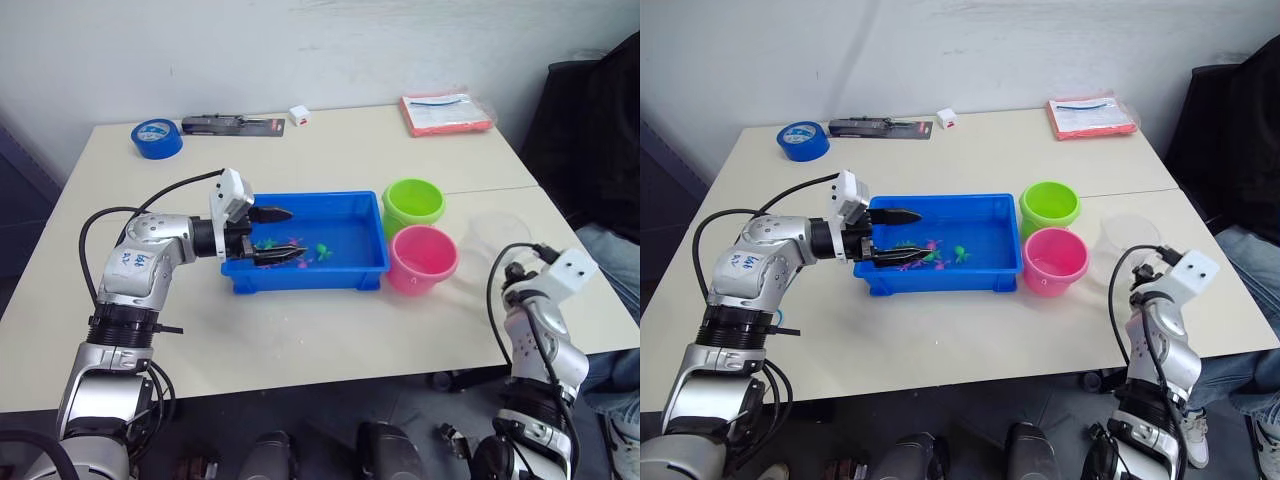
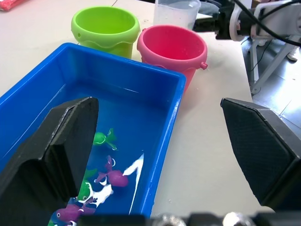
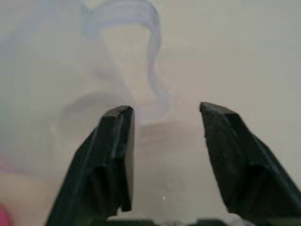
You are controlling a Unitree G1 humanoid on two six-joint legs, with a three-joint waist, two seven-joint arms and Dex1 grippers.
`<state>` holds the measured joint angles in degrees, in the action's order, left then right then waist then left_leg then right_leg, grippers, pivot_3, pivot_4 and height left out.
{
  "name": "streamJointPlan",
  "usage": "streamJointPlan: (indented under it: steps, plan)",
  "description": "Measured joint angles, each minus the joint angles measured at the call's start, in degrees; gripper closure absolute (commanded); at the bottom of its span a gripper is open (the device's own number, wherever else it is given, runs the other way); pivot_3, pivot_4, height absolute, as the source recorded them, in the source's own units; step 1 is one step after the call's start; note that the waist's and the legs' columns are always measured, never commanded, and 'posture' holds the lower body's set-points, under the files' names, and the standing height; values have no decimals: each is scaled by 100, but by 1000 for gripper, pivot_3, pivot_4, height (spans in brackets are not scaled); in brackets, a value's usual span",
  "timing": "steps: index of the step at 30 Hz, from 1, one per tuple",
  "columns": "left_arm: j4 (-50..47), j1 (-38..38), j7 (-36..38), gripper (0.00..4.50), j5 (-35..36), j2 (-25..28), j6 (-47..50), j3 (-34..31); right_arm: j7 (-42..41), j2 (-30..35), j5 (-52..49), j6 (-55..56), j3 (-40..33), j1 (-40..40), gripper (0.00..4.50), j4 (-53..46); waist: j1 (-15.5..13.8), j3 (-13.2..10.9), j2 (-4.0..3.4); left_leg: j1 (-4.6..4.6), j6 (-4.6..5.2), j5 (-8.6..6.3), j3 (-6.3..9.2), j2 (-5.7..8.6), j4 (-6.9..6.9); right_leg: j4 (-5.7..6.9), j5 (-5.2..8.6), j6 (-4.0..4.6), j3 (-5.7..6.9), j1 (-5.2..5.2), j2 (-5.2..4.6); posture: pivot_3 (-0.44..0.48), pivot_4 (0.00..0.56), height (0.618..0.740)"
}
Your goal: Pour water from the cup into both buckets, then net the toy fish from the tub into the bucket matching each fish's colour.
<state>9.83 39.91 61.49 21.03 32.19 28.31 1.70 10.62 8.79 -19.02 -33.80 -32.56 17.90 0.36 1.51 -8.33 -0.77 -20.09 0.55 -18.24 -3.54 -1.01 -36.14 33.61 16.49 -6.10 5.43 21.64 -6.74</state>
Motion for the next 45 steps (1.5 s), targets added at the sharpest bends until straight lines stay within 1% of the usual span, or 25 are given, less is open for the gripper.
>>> streamJointPlan:
  steps: [5, 9, 10, 11, 14, 17, 18, 19, 20, 23, 24, 26, 29, 31, 33, 36, 41, 45]
  plan:
    - [0, -2, 1, 0, 0, -15, -2, 15, 4, 61, -27, -317, 85, -414, 12, -586, -4, 0, 0, 1, 3, -1, -2, 0, -1, 0, 0, 0, -6, 0, 0, 0, 150, 737]
    - [-3, -11, -14, 0, 1, -27, 0, 16, -82, 95, -227, -744, 60, -932, 12, -1359, -9, 0, 0, -1, 5, -3, -2, -1, 3, -7, 0, 0, -7, 1, -1, 0, 150, 737]
    - [-10, -19, -46, 0, 3, -31, 11, 14, -257, 189, -396, -905, 73, -1141, 12, -1620, -16, 1, -2, -2, 7, -4, -1, 0, 3, -7, 0, 0, -7, 1, -2, 0, 150, 737]
    - [-20, -60, -98, 0, 7, -31, 44, -28, -564, 401, -617, -1077, 107, -1418, 12, -1943, -25, 2, -7, -1, 12, -7, -1, 0, 5, -8, 0, 0, -9, 0, -2, 0, 150, 737]
    - [-44, -310, -364, 0, 21, -2, 157, -252, -1738, 1445, -1267, -1478, 130, -2120, 12, -2846, -26, 1, -4, 1, 46, -27, -7, 1, 3, -12, -1, -2, -15, -5, -1, 0, 150, 737]
    - [-51, -425, -612, 0, 45, -2, 263, -397, -2576, 2095, -1659, -1555, 117, -2370, 12, -3237, -7, -3, 22, 2, 57, -33, -8, -5, 3, -19, -3, -6, -13, -7, 2, 0, 150, 737]
    - [-94, -521, -781, 0, 78, -4, 317, -516, -3030, 2443, -1878, -1603, 129, -2413, 12, -3306, 3, -3, 27, 2, 56, -36, -10, -9, 0, -21, -4, -7, -13, -7, 5, 0, 150, 737]
    - [-129, -660, -1020, 0, 105, -3, 383, -717, -3540, 2886, -2107, -1627, 93, -2403, 12, -3360, 5, -5, 29, 2, 57, -36, -16, -10, 2, -21, -4, -8, -14, -7, 4, 0, 150, 737]
    - [-172, -793, -1274, 0, 119, -3, 443, -936, -3892, 3131, -2287, -1638, 84, -2303, 12, -3348, -3, -6, 38, 7, 53, -36, -13, -16, 1, -23, -5, -8, -11, -7, 4, 0, 150, 737]
    - [-306, -1140, -2007, 0, 132, -50, 589, -1472, -4671, 3735, -2703, -1662, 311, -1819, 12, -3303, -6, -10, 41, 9, 51, -37, -14, -18, 1, -25, -4, -8, -12, -7, -6, 0, 150, 737]
    - [-333, -1245, -2266, 0, 134, -62, 665, -1641, -4889, 3856, -2812, -1654, 430, -1621, 12, -3304, -24, -12, 53, 9, 50, -37, -11, -20, 0, -27, -5, -8, -11, -8, -13, 0, 150, 737]
    - [-373, -1467, -2674, 0, 148, -58, 836, -1962, -5140, 3918, -2869, -1569, 777, -1282, 12, -3296, -70, -11, 71, 8, 40, -39, -7, -24, -1, -30, -5, -7, -5, -7, -19, 0, 150, 737]
    - [-319, -1727, -2965, 0, 138, -19, 918, -2246, -5325, 3903, -2737, -1340, 1373, -956, 12, -3283, -152, -11, 72, 6, 16, -32, -10, -16, -2, -33, -4, -7, 10, -4, -43, 0, 150, 737]
    - [-96, -1930, -3083, 0, -2, 158, 831, -2261, -5440, 3797, -2754, -1269, 1723, -689, 12, -3291, -202, -11, 71, 0, 15, -30, 0, 0, -1, -34, -4, -6, 29, -2, -68, 0, 150, 737]
    - [337, -2042, -3112, 0, -206, 368, 729, -2224, -5507, 3663, -2791, -1235, 1989, -498, 12, -3321, -257, -11, 71, -1, 17, -32, 2, 6, -1, -59, -4, -5, 37, -2, -78, 0, 150, 737]
    - [910, -2036, -3001, 0, -354, 503, 545, -2136, -5586, 3583, -2812, -1209, 2277, -440, 12, -3400, -345, -11, 72, -14, 5, -42, 23, 12, -2, -69, -12, 9, 50, 2, -94, 0, 150, 737]
    - [2017, -1546, -2846, 0, -612, 568, 2, -1875, -5832, 3612, -2659, -957, 2513, -488, 12, -3418, -431, -6, 80, -19, 5, -47, 20, 15, -1, -77, -19, 18, 56, 1, -99, 0, 150, 737]
    - [3219, -892, -2742, 0, -927, 675, -645, -1619, -5909, 3613, -2615, -866, 2549, -510, 12, -3417, -430, -6, 80, -16, 21, -37, 10, 14, 2, -71, -21, 14, 80, 1, -90, 0, 150, 737]
